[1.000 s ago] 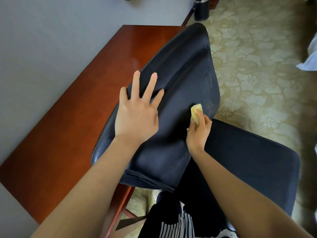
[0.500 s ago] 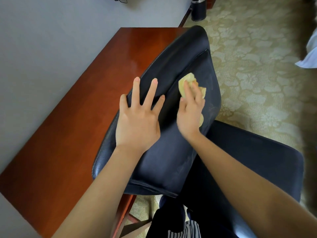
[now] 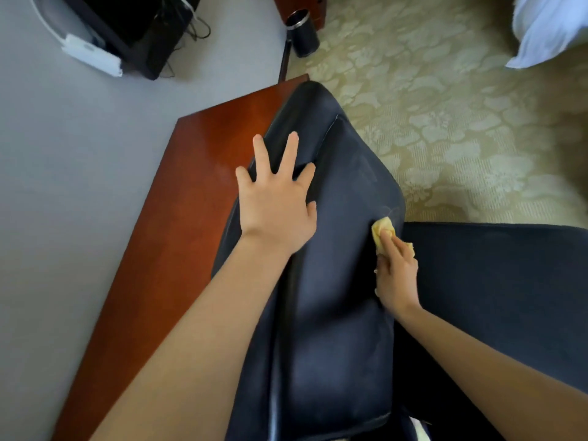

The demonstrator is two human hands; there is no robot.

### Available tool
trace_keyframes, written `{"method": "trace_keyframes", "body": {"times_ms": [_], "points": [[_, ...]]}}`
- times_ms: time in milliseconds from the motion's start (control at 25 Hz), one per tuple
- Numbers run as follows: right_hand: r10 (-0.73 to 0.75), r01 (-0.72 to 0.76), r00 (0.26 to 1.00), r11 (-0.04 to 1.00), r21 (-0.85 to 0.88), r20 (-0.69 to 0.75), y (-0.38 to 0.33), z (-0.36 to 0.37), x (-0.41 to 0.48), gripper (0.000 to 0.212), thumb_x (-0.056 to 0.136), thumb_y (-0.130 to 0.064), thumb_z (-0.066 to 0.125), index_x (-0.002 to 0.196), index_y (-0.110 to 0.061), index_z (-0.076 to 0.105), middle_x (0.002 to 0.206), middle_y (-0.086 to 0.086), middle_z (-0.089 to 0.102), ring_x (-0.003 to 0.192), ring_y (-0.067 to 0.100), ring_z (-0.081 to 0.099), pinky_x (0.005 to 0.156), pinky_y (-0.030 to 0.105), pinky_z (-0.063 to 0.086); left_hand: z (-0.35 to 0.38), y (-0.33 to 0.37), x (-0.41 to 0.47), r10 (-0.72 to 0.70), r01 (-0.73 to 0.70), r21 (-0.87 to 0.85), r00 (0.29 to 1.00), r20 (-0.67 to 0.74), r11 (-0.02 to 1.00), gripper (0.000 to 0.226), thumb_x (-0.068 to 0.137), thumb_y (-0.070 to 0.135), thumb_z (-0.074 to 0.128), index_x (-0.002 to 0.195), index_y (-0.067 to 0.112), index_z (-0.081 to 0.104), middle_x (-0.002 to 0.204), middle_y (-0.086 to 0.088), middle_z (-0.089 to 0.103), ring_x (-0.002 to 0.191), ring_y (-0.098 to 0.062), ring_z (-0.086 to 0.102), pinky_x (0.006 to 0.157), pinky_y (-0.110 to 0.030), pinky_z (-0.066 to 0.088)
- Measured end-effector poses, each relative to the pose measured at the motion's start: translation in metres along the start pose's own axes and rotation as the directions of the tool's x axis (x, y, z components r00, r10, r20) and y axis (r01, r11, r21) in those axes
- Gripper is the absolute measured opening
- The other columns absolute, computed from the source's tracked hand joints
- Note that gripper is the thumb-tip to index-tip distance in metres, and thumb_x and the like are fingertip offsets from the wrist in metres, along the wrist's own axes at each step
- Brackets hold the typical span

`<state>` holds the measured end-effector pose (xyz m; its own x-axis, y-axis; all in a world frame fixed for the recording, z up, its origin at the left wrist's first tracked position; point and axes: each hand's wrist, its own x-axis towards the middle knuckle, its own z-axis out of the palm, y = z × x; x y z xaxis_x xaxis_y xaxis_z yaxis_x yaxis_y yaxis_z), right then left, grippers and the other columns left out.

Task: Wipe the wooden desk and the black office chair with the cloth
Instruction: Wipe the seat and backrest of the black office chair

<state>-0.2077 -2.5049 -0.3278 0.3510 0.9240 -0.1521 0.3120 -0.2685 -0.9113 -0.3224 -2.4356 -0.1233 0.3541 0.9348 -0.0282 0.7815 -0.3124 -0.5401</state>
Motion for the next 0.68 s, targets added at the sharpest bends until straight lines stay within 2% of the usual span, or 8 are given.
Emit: {"method": "trace_keyframes", "body": {"times_ms": [80,160,240,320,400,520,600,680], "points": [[0.122,-0.12,0.991,0.992,0.036,-0.061,-0.006,0.003,0.027,0.051,0.094,0.004,0.039,0.142,-0.014,0.041,0.142,0.017,0.039,0.125,0.04,0.036,0.109,0.046,0.026,-0.005,-0.011,0.038,0.087,-0.088,0.002,0.995,0.041,0.996,0.06,0.094,0.052,0.036,0.148,0.034,0.018,0.159,0.001,-0.011,0.142,-0.045,-0.005,0.104,-0.054,0.027],[0.285,-0.275,0.952,0.957,0.091,-0.116,-0.023,0.006,0.054,0.05,0.096,0.0,0.034,0.142,-0.019,0.042,0.141,0.014,0.041,0.127,0.04,0.033,0.11,0.042,0.023,-0.01,-0.017,0.066,0.147,-0.147,-0.004,0.986,0.081,0.989,0.061,0.094,0.054,0.035,0.149,0.035,0.016,0.159,0.002,-0.011,0.143,-0.042,-0.006,0.105,-0.053,0.027],[0.36,-0.333,0.919,0.927,0.174,-0.159,-0.051,0.004,0.082,0.048,0.095,-0.002,0.031,0.137,-0.02,0.048,0.138,0.015,0.04,0.124,0.041,0.035,0.109,0.039,0.025,-0.008,-0.018,0.078,0.169,-0.169,-0.009,0.982,0.082,0.986,0.06,0.095,0.053,0.034,0.149,0.036,0.016,0.159,0.002,-0.011,0.143,-0.041,-0.006,0.104,-0.052,0.029],[0.284,-0.237,0.939,0.943,0.234,-0.193,-0.09,0.001,0.109,0.047,0.095,-0.003,0.032,0.134,-0.019,0.052,0.138,0.014,0.04,0.124,0.038,0.037,0.111,0.038,0.025,-0.005,-0.016,0.081,0.169,-0.169,-0.017,0.984,0.052,0.986,0.057,0.095,0.047,0.035,0.148,0.036,0.018,0.159,0.002,-0.011,0.143,-0.041,-0.005,0.103,-0.05,0.031],[0.074,-0.024,0.976,0.97,0.241,-0.205,-0.132,0.0,0.129,0.046,0.094,-0.001,0.035,0.133,-0.018,0.054,0.139,0.014,0.042,0.126,0.034,0.037,0.111,0.036,0.023,-0.002,-0.015,0.081,0.157,-0.156,-0.056,0.987,0.015,0.986,0.058,0.094,0.039,0.038,0.148,0.035,0.018,0.159,0.003,-0.009,0.143,-0.04,-0.005,0.102,-0.048,0.031],[-0.21,0.261,0.952,0.937,0.233,-0.223,-0.167,0.003,0.131,0.048,0.094,0.002,0.039,0.133,-0.02,0.054,0.137,0.012,0.045,0.123,0.031,0.038,0.109,0.032,0.027,-0.001,-0.014,0.081,0.143,-0.148,-0.109,0.988,-0.049,0.983,0.063,0.092,0.032,0.04,0.149,0.032,0.015,0.159,0.006,-0.005,0.143,-0.038,-0.002,0.101,-0.045,0.032],[-0.264,0.325,0.923,0.924,0.2,-0.279,-0.159,0.009,0.122,0.049,0.093,0.007,0.04,0.132,-0.018,0.055,0.134,0.012,0.046,0.12,0.032,0.039,0.106,0.018,0.026,0.0,-0.014,0.079,0.145,-0.152,-0.1,0.987,-0.076,0.983,0.061,0.091,0.031,0.04,0.148,0.032,0.018,0.159,0.006,-0.004,0.143,-0.038,0.0,0.101,-0.045,0.033],[-0.256,0.316,0.91,0.937,0.146,-0.325,-0.137,0.013,0.113,0.05,0.092,0.01,0.041,0.13,-0.017,0.056,0.133,0.012,0.047,0.119,0.032,0.038,0.095,-0.002,0.013,0.001,-0.014,0.078,0.149,-0.155,-0.075,0.985,-0.085,0.985,0.058,0.091,0.031,0.04,0.147,0.033,0.023,0.159,0.004,-0.003,0.142,-0.038,0.002,0.1,-0.044,0.033]]}}
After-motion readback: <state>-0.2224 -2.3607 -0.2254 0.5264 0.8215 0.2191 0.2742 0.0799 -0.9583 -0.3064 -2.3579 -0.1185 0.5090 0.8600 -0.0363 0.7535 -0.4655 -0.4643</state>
